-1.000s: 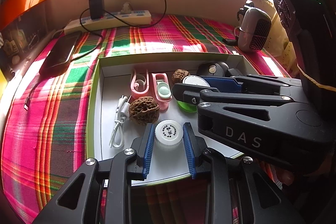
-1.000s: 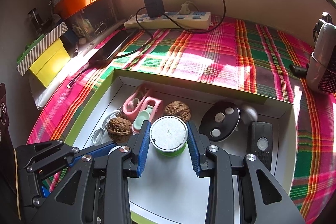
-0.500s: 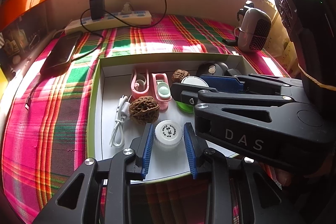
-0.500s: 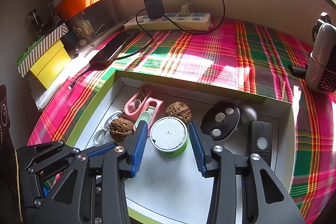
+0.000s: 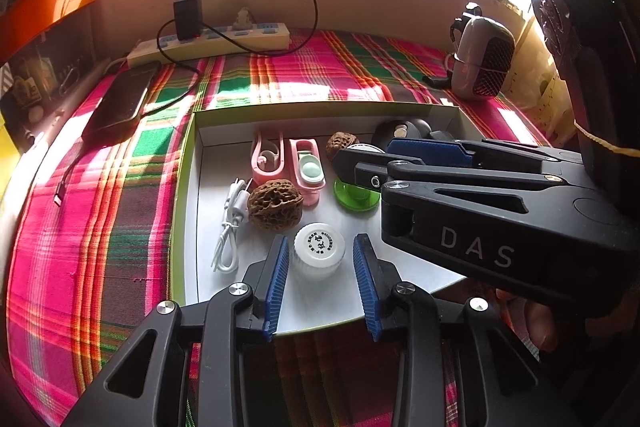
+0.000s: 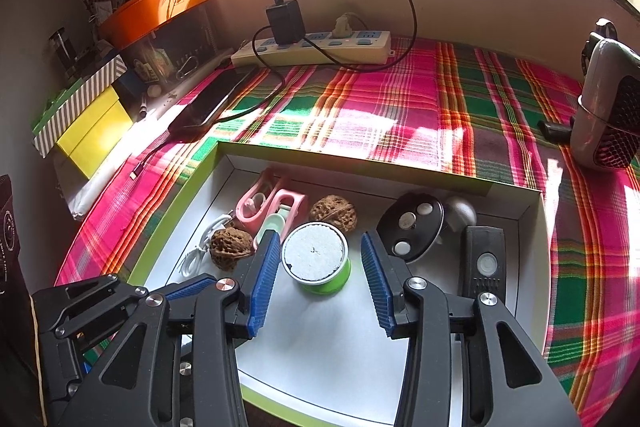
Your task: Organize objects
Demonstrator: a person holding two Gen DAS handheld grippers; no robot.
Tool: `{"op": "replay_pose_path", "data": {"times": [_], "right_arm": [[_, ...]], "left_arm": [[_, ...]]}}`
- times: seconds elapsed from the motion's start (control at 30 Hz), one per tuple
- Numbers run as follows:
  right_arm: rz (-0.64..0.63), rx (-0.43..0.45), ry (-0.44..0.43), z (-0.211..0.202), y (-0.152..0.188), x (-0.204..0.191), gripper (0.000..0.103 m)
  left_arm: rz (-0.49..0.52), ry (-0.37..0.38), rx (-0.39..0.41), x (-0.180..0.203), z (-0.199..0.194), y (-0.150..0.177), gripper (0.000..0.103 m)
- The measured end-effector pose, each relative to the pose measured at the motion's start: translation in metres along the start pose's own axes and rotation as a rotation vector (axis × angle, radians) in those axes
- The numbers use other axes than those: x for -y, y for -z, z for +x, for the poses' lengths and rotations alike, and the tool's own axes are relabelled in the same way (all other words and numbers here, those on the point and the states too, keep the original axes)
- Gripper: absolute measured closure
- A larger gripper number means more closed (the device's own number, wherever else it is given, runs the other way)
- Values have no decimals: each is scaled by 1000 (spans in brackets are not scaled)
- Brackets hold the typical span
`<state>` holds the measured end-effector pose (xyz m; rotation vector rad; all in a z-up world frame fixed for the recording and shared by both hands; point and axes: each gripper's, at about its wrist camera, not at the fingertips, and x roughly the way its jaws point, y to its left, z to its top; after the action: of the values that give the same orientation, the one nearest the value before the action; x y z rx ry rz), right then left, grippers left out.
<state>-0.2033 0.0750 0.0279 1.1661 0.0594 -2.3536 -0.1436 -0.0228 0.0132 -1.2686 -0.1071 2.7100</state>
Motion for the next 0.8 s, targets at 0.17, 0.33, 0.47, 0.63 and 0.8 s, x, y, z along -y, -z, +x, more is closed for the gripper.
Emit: {"op": "replay_pose_path", "data": {"times": [0.17, 0.33, 0.47, 0.63, 0.8], "right_arm": [[12, 14, 8, -7, 1, 2, 59], [16, 32, 22, -17, 3, 0, 58], [29, 46, 32, -25, 7, -1, 58], [38, 68, 69, -37, 14, -1, 58], [37, 90, 102, -51, 23, -3, 58]], "left_arm": [[-6, -5, 14, -1, -6, 1, 71], [-11, -5, 25, 0, -13, 2, 71], [-15, -11, 36, -1, -19, 4, 71], [-14, -29, 52, 1, -28, 7, 71], [-1, -61, 66, 2, -38, 13, 71]]}}
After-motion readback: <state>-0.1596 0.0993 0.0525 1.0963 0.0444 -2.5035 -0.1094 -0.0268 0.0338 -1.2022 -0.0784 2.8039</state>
